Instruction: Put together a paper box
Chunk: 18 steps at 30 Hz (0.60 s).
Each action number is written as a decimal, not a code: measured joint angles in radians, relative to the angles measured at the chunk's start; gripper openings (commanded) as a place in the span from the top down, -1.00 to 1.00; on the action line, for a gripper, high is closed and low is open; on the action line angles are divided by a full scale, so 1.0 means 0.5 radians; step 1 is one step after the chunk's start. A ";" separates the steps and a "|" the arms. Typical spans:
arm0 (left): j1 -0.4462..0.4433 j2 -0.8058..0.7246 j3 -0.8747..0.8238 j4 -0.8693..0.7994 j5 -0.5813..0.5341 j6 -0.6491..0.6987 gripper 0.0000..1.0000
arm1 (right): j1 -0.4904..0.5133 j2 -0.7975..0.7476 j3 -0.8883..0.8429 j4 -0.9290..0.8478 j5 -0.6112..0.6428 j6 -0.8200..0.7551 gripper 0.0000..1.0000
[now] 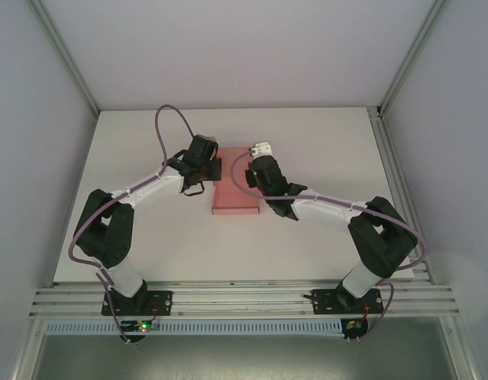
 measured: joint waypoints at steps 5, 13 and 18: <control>0.000 0.002 -0.092 0.133 -0.010 -0.057 0.91 | 0.082 0.014 -0.084 0.223 0.128 -0.010 0.74; -0.072 -0.276 -0.661 0.632 0.040 0.000 0.86 | 0.172 -0.059 -0.571 0.665 0.116 -0.057 0.76; -0.130 -0.414 -0.887 0.862 0.033 0.066 0.78 | 0.206 -0.128 -0.754 0.876 0.072 -0.069 0.77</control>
